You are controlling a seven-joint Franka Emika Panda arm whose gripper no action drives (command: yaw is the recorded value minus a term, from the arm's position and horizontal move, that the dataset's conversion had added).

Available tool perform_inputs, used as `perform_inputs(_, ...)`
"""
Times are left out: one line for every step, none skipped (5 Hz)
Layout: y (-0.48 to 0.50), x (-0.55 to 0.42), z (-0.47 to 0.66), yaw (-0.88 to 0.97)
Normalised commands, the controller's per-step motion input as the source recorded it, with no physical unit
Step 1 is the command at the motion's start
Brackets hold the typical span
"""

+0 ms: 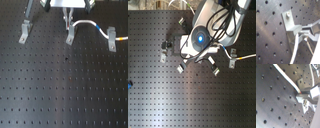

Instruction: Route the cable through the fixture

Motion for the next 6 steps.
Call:
perform_inputs(-0.155, -0.611, 0.0, 0.0)
perform_inputs(-0.256, -0.659, -0.13, 0.0)
perform_inputs(-0.116, -0.358, -0.17, 0.07)
perform_inputs(0.0, 0.0, 0.01, 0.0)
perform_inputs(0.378, 0.31, 0.09, 0.0)
perform_inputs(0.0, 0.0, 0.01, 0.0)
